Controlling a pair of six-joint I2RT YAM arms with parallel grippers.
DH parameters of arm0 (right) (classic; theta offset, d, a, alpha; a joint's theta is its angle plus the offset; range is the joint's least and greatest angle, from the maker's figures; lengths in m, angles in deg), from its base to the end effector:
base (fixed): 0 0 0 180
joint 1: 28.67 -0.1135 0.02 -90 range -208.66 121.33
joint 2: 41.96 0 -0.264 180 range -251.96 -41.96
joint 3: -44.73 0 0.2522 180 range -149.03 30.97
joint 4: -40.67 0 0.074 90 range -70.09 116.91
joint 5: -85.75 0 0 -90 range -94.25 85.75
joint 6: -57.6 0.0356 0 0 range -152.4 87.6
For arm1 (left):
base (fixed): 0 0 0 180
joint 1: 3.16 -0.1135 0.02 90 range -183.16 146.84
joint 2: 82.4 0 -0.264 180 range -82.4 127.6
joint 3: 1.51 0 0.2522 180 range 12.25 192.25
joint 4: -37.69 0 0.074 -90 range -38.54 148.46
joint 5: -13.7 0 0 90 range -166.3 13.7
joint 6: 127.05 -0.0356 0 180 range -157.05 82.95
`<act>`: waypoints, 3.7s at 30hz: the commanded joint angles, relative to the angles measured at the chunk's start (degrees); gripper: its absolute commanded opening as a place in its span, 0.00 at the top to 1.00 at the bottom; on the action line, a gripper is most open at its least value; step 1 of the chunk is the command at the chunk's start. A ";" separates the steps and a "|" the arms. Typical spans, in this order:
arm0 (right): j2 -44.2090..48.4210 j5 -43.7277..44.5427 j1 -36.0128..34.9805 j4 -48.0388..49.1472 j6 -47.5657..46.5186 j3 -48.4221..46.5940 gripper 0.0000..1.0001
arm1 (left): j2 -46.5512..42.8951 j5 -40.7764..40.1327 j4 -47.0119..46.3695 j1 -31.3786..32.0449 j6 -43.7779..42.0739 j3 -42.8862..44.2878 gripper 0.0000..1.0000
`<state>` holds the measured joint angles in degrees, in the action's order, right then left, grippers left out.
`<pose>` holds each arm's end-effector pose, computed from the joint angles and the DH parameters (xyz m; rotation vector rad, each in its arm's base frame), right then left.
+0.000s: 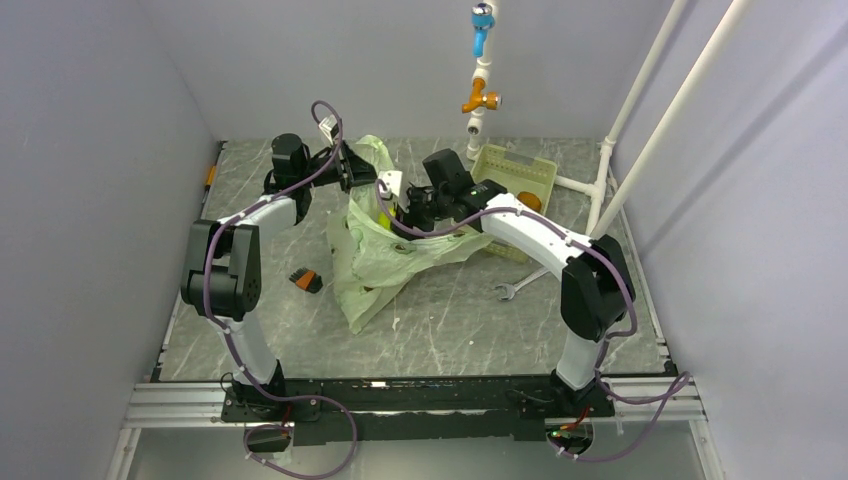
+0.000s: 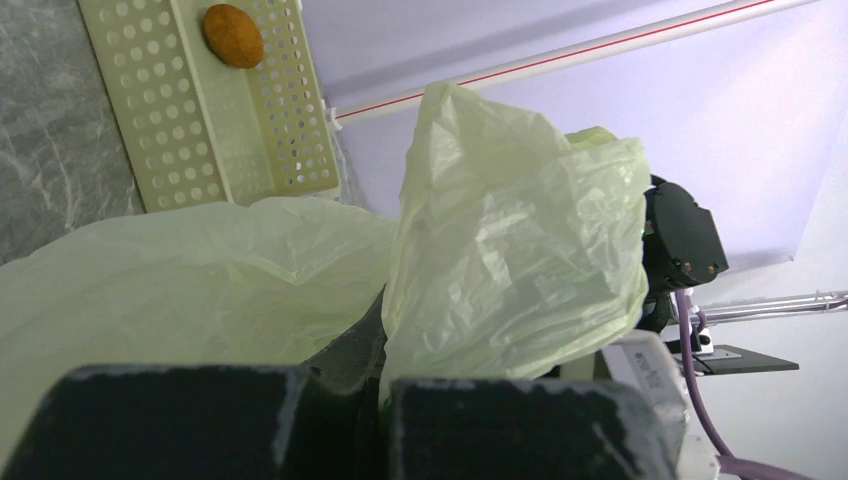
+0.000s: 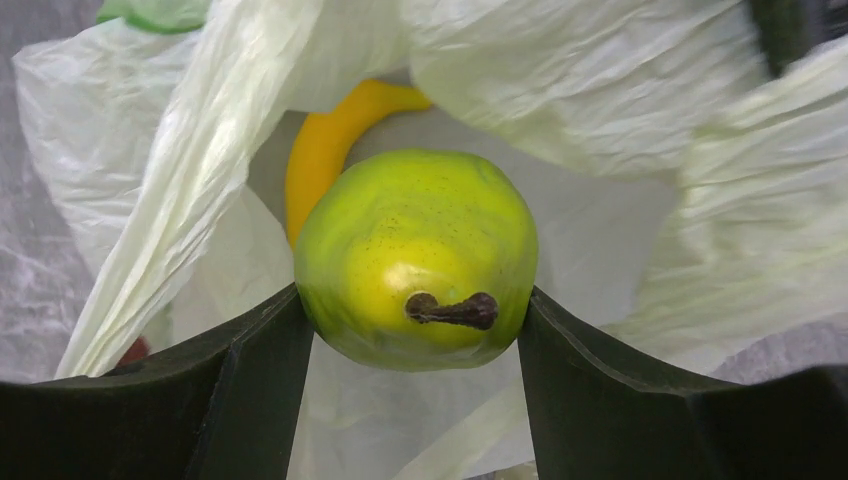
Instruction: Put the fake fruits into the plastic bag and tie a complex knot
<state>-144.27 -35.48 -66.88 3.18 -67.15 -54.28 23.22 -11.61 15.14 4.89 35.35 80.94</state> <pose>0.3085 0.2663 0.2887 -1.5497 1.6175 0.6514 0.4036 -0.0896 0.2676 -0.0038 1.9727 -1.8763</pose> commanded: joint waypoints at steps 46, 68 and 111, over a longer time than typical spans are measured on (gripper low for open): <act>-14.31 21.29 33.34 -19.24 -14.78 -13.14 0.09 | -0.26 2.05 0.32 -0.06 -3.37 1.13 1.00; -27.49 17.21 36.22 -27.25 -15.95 -23.81 0.45 | 0.53 1.94 1.58 -0.08 -4.16 2.01 1.00; 1.30 -9.24 2.45 -16.10 4.67 -21.71 0.00 | 1.56 3.21 -3.54 -0.99 -0.61 1.13 1.00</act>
<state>-151.37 -45.01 -65.99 -12.16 -64.11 -72.84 24.47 -9.47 15.60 4.50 33.71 81.29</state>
